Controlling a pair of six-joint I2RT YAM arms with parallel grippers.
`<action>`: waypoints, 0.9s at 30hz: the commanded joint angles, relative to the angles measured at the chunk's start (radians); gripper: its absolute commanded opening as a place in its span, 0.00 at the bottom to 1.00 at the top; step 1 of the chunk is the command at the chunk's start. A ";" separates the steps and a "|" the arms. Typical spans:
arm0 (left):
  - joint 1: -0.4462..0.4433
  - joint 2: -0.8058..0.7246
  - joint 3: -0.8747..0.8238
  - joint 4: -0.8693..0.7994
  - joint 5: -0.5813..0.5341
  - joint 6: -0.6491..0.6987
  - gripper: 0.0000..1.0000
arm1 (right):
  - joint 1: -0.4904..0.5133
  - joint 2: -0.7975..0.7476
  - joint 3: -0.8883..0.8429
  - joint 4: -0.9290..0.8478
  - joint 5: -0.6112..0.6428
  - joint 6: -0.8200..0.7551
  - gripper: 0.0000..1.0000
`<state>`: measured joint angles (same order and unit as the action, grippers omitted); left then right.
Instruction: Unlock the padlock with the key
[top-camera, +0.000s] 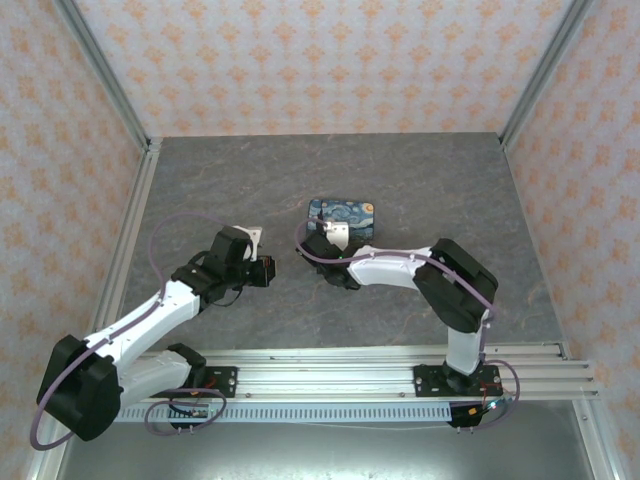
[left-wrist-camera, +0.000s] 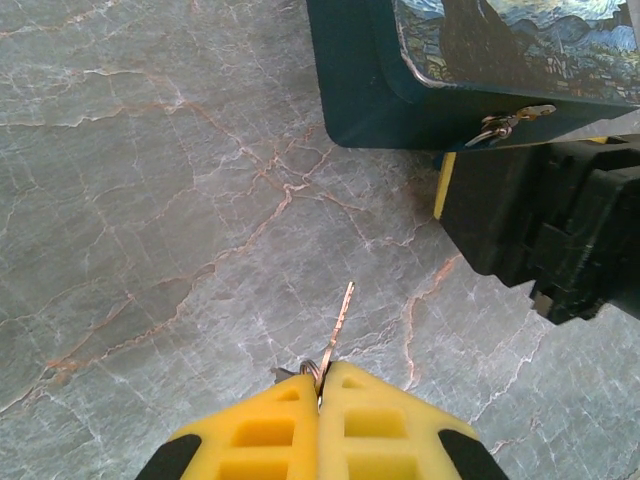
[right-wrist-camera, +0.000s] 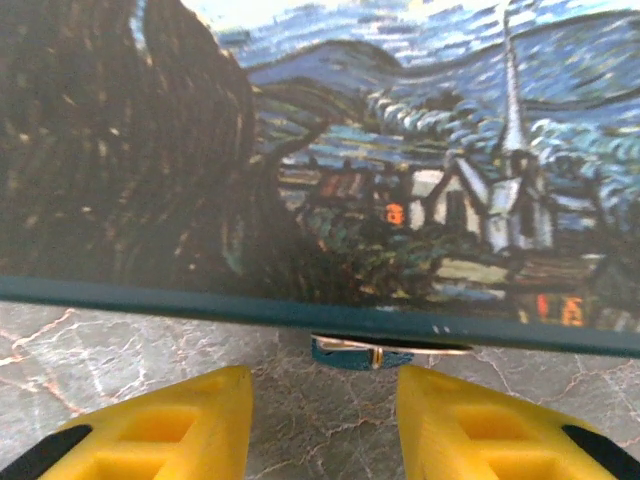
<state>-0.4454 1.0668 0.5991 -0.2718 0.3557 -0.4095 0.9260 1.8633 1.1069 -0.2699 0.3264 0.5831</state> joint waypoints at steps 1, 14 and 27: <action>-0.003 -0.025 -0.018 -0.024 0.005 0.029 0.00 | -0.011 0.023 0.031 -0.016 0.056 -0.002 0.42; -0.003 -0.055 -0.034 -0.040 -0.001 0.037 0.00 | -0.045 0.042 0.014 0.037 0.019 -0.037 0.43; -0.003 -0.125 -0.065 -0.072 -0.011 0.049 0.00 | -0.055 0.058 0.054 0.030 -0.002 -0.067 0.21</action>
<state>-0.4454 0.9707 0.5468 -0.3103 0.3588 -0.3912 0.8787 1.9224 1.1336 -0.2409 0.3153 0.5259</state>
